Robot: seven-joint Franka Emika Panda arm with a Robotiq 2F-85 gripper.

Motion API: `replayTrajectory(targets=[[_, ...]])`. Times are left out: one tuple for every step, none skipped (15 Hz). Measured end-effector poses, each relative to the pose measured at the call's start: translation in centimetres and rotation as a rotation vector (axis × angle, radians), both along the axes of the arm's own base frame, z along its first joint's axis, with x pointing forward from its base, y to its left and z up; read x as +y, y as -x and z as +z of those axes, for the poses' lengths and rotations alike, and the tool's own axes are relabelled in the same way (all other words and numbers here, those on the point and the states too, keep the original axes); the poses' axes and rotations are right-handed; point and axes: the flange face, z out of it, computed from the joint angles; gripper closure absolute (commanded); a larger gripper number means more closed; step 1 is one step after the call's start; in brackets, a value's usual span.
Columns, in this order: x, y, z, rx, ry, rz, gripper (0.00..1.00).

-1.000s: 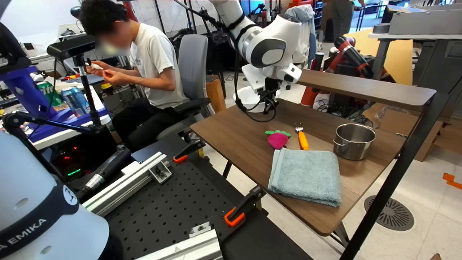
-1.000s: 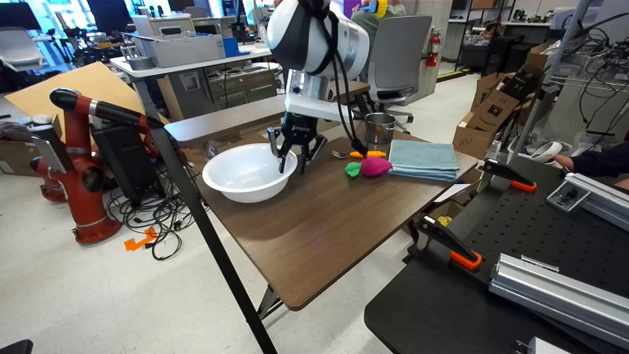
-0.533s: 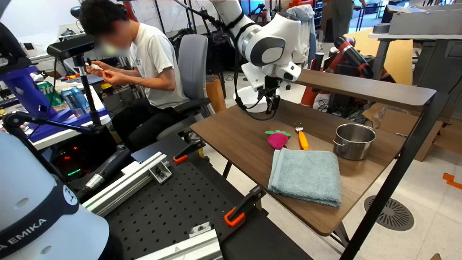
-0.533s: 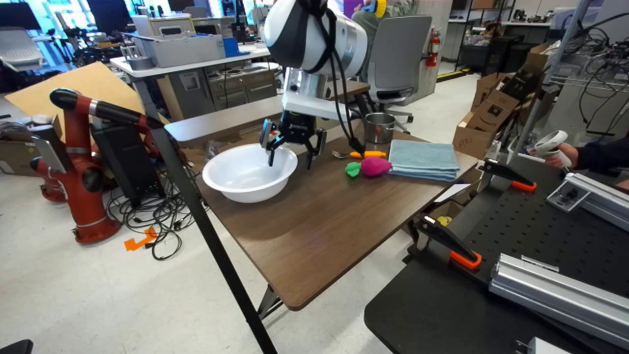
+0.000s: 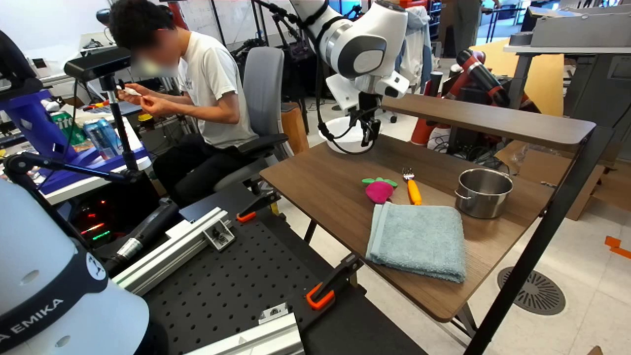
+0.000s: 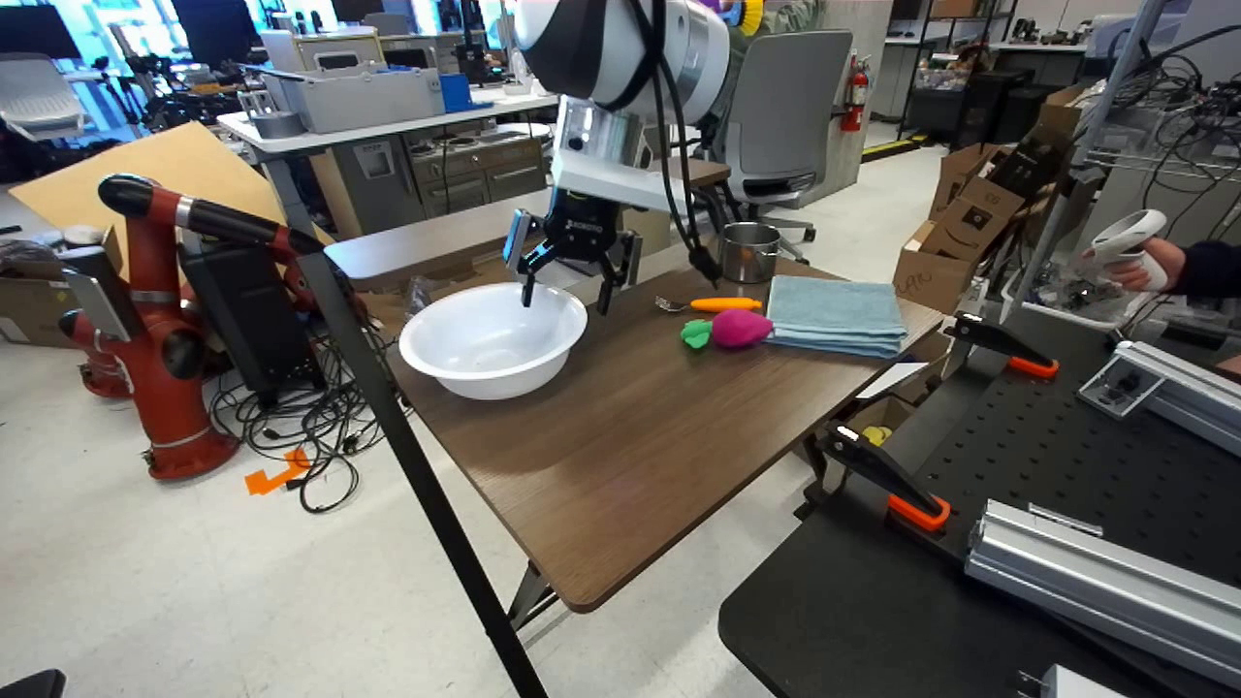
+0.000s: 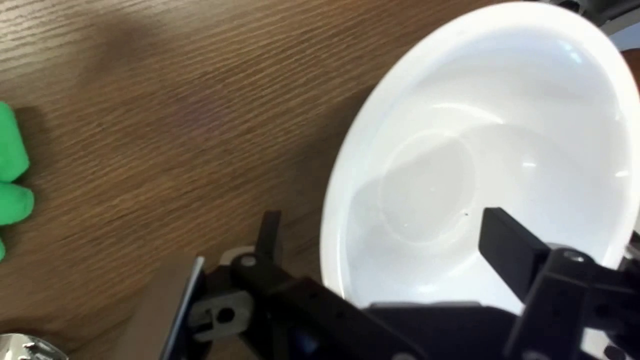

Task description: Move the white bowl backwards

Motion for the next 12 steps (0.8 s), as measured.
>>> replayTrajectory(targets=[[0.2,0.4,0.6,0.0,0.0,0.005,0.0],[0.5,1.0,1.2,0.0,0.002,0.012,0.0],[0.9,1.5,2.0,-0.003,0.005,0.02,0.0],[1.3,2.1,2.9,-0.012,0.007,0.028,0.0],[1.7,2.8,3.8,-0.022,0.008,0.037,0.0],[2.0,3.4,4.6,-0.031,0.01,0.042,0.0],[2.1,3.9,5.1,-0.035,0.013,0.045,0.0],[1.9,4.1,5.2,-0.035,0.016,0.045,0.0],[1.8,4.3,5.0,-0.034,0.018,0.045,0.0],[1.7,4.3,4.9,-0.036,0.019,0.044,0.0],[1.7,4.3,4.9,-0.038,0.02,0.044,0.0],[1.7,4.3,4.9,-0.039,0.02,0.044,0.0]])
